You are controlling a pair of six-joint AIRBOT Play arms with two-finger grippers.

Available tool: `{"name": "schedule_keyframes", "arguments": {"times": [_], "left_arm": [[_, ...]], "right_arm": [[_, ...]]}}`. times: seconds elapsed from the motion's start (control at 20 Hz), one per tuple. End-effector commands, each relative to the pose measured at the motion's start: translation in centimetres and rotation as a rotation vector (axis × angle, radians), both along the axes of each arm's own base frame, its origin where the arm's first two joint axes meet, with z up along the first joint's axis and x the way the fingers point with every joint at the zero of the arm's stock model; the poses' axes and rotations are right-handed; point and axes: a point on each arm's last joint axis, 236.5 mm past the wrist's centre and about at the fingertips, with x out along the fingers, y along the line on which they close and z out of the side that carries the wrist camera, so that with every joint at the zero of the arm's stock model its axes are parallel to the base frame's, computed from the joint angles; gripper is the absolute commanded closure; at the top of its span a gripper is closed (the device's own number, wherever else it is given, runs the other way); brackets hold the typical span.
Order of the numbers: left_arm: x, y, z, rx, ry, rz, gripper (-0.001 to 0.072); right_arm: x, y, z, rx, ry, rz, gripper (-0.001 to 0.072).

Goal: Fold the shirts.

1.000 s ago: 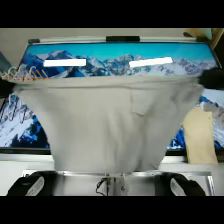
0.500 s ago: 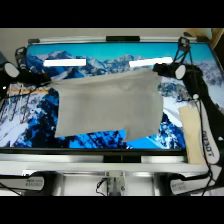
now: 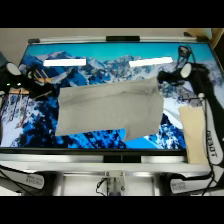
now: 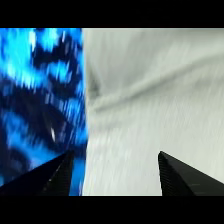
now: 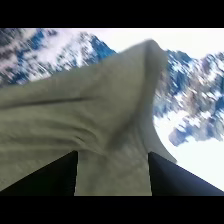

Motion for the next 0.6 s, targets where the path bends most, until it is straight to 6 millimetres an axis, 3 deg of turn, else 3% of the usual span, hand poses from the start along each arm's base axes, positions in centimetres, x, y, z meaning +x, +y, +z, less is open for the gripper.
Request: {"name": "schedule_keyframes", "arguments": {"times": [0.0,0.1,0.2,0.25,0.4,0.55], "left_arm": [[-9.2,1.5,0.9,-0.115,0.194,0.011,0.0089],[-14.3,1.4,-2.2,-0.14,0.21,0.112,0.0089],[-18.5,0.6,-5.9,-0.155,0.211,0.181,0.0089],[-19.2,0.1,-7.2,-0.174,0.192,0.217,0.0089],[-17.4,-2.2,-8.4,-0.299,0.089,0.307,0.0105],[-17.0,-2.5,-9.5,-0.301,0.095,0.338,0.0105]], "right_arm": [[-11.8,-4.9,-0.8,-0.007,0.42,0.077,0.0168],[-14.8,-5.2,-0.7,0.112,0.482,0.063,0.0168],[-15.3,-4.8,-0.2,0.199,0.459,0.036,0.0168],[-15.2,-4.6,0.1,0.219,0.444,0.034,0.0168],[-15.0,-3.5,0.5,0.237,0.432,0.054,0.0168],[-14.8,-2.6,0.6,0.247,0.428,0.074,0.0168]]}}
